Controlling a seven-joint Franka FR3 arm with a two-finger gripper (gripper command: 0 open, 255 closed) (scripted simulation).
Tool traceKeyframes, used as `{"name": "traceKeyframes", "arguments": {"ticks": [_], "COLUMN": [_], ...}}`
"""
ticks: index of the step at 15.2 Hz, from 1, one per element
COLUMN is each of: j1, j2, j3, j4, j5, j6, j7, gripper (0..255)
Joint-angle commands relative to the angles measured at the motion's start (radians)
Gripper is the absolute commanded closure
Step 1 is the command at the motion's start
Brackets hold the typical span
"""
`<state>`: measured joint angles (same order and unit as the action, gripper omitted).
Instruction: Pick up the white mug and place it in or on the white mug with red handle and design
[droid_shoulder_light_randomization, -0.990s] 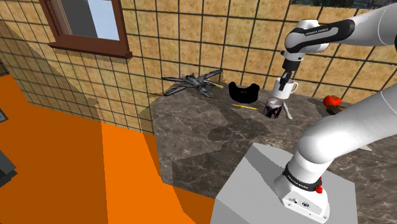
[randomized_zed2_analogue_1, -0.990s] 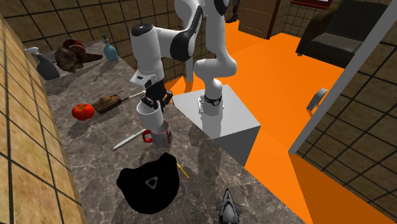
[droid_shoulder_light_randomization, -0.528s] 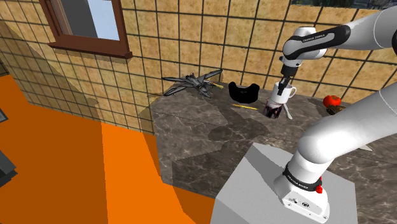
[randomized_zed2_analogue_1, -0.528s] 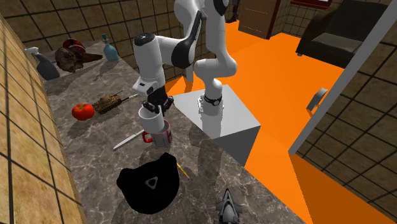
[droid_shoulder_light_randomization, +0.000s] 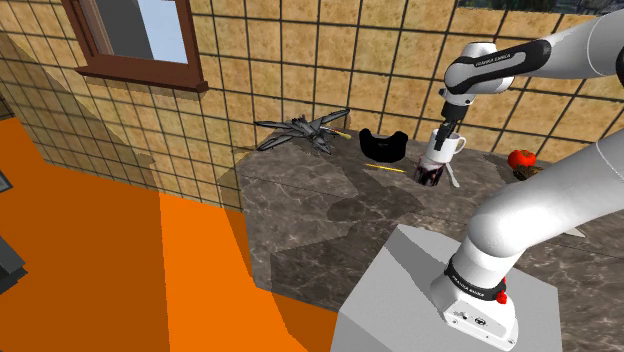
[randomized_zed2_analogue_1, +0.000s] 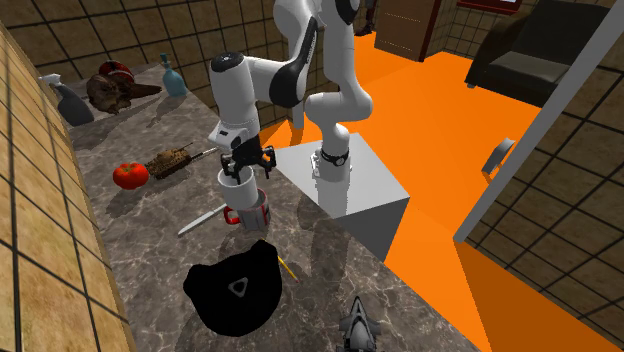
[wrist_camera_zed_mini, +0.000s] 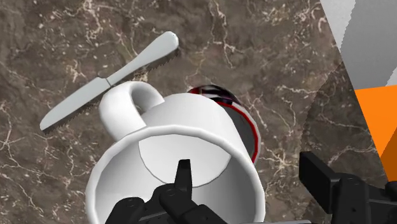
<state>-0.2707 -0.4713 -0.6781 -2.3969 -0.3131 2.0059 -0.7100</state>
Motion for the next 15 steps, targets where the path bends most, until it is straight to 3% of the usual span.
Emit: {"name": "traceKeyframes", "arguments": {"ticks": [1, 3, 7, 15], "j1": [0.0, 0.0, 0.0, 0.0], "j2": [0.0, 0.0, -0.033, -0.033], "j3": [0.0, 0.0, 0.039, 0.039], "j4": [0.0, 0.0, 0.101, 0.101], "j5": [0.0, 0.0, 0.012, 0.012], "j6": [0.0, 0.0, -0.134, -0.134], "j7": [0.0, 0.0, 0.002, 0.002], "gripper": [0, 0, 0, 0]}}
